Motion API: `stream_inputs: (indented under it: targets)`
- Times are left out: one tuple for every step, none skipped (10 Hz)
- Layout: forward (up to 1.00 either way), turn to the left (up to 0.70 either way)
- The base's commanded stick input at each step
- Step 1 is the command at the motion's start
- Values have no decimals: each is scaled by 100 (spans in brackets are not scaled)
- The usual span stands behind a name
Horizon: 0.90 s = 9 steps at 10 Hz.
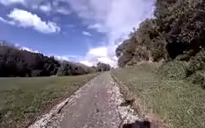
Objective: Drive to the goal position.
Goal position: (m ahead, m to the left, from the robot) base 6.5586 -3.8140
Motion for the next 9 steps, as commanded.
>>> stream_inputs:
  targets:
    - [70, 1]
    - [70, 1]
    - [70, 1]
    - [70, 1]
    - [70, 1]
    - [70, 1]
    - [70, 1]
    - [70, 1]
    - [70, 1]
